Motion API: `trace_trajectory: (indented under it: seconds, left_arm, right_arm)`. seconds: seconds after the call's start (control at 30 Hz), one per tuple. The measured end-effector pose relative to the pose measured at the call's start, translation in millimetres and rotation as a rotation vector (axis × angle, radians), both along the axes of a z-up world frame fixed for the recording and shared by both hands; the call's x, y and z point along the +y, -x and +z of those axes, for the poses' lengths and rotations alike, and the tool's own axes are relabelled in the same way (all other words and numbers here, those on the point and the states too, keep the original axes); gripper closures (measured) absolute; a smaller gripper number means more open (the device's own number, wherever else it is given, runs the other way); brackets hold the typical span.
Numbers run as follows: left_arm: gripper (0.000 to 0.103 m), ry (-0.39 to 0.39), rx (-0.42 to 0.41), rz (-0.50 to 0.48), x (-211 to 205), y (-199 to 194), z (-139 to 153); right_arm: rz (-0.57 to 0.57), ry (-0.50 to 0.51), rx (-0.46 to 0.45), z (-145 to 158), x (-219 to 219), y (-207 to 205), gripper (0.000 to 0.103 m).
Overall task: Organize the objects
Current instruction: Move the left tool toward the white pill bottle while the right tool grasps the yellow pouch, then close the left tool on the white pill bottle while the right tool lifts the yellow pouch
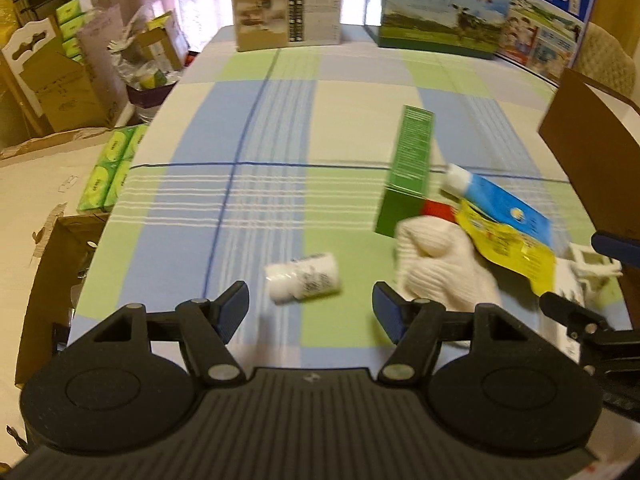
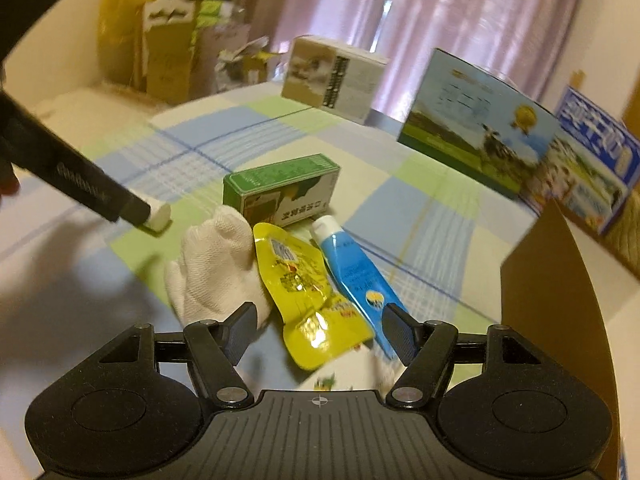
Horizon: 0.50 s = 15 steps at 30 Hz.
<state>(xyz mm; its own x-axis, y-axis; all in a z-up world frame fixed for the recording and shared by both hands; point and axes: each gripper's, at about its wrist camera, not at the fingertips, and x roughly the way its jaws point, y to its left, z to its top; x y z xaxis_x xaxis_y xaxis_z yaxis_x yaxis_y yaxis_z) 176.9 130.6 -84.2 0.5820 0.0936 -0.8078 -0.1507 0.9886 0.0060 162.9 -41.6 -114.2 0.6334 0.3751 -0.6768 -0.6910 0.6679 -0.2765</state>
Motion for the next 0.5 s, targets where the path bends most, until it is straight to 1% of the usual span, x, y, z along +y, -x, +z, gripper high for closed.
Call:
trace_trajectory:
  seconds: [0.03, 0.1, 0.23, 0.27, 0.4, 0.47, 0.5]
  left_arm:
    - [0.039, 0.008, 0.001, 0.017, 4.2, -1.3, -2.5]
    - [0.039, 0.026, 0.004, 0.039, 9.0, -2.0, -6.0]
    - [0.038, 0.043, -0.006, 0.070, 17.2, -1.6, -6.2]
    - [0.036, 0.045, -0.012, 0.073, 18.6, -1.3, -5.5]
    - [0.034, 0.034, -0.024, 0.083, 20.4, -0.2, -4.2]
    - [0.034, 0.031, -0.021, 0.080, 19.5, -1.1, -6.2]
    - [0.034, 0.029, -0.018, 0.079, 19.4, -2.0, -7.2]
  right_arm:
    - [0.007, 0.022, -0.005, -4.2, 4.8, -2.7, 0.045]
    - [0.014, 0.057, -0.004, -12.2, 12.3, -7.4, 0.051]
    - [0.014, 0.109, -0.010, -24.4, 23.1, -14.6, 0.056]
    - [0.012, 0.119, -0.016, -26.5, 25.2, -16.2, 0.057]
    - [0.001, 0.145, -0.019, -33.1, 32.1, -25.1, 0.061]
    - [-0.002, 0.154, -0.018, -36.5, 33.5, -28.4, 0.067]
    - [-0.007, 0.162, -0.032, -37.3, 33.5, -28.0, 0.073]
